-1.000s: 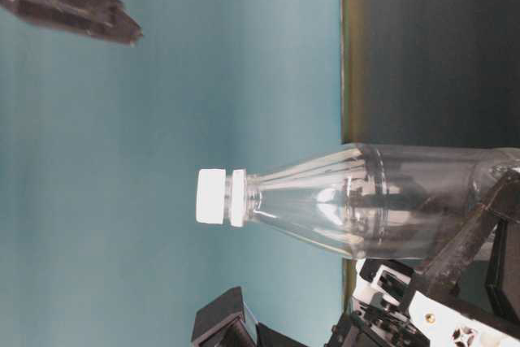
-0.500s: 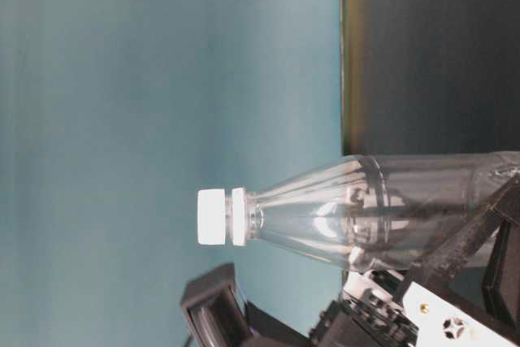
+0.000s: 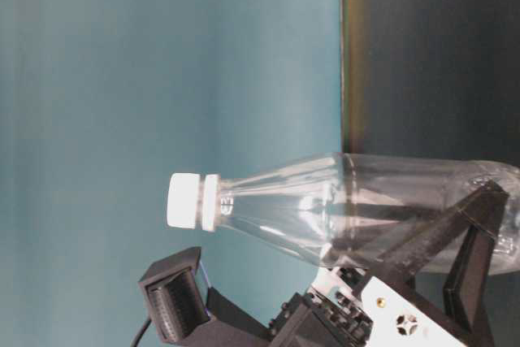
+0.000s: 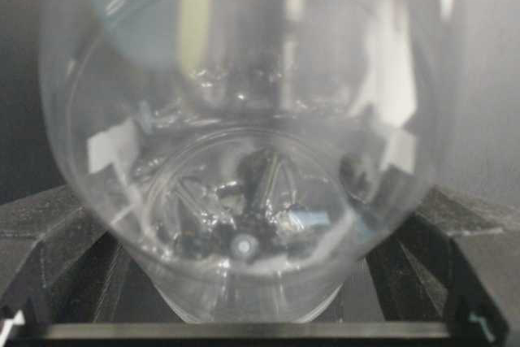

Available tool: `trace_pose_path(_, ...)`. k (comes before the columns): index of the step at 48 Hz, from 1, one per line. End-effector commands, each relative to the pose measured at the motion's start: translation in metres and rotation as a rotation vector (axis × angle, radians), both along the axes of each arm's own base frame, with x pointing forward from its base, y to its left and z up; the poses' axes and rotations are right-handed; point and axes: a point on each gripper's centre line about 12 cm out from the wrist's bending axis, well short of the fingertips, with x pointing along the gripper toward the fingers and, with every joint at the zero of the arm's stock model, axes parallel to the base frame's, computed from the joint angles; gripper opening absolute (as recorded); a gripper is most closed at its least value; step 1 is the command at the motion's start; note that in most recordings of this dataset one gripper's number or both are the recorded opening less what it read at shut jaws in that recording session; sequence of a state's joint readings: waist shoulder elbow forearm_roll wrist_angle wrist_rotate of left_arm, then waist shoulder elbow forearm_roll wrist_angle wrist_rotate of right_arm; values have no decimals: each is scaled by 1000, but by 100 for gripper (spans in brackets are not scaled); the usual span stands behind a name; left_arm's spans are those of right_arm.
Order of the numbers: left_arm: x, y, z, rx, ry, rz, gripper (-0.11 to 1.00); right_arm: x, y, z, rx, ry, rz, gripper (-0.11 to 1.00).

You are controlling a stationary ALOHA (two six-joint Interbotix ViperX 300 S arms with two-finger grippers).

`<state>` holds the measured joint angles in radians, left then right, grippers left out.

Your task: Open the bottle cap by holding the bottle with the left arm and twisting the cap with the right arm.

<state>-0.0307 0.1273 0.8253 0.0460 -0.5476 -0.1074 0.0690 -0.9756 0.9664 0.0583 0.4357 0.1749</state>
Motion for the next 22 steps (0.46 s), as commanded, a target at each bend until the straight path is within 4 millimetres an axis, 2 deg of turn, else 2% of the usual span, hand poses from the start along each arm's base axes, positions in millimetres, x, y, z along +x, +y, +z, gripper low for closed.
trace_pose_path(1, 5, 0, 11, -4, -37, 2, 99, -6, -1, -1, 12, -37, -6, 81)
trace_pose_path(12, 5, 0, 12, -8, -39, 3, 99, -26, -2, -13, 19, -129, -10, 81)
trace_pose_path(22, 5, 0, 12, -11, -39, 5, 99, -32, -3, -17, 20, -147, -10, 81)
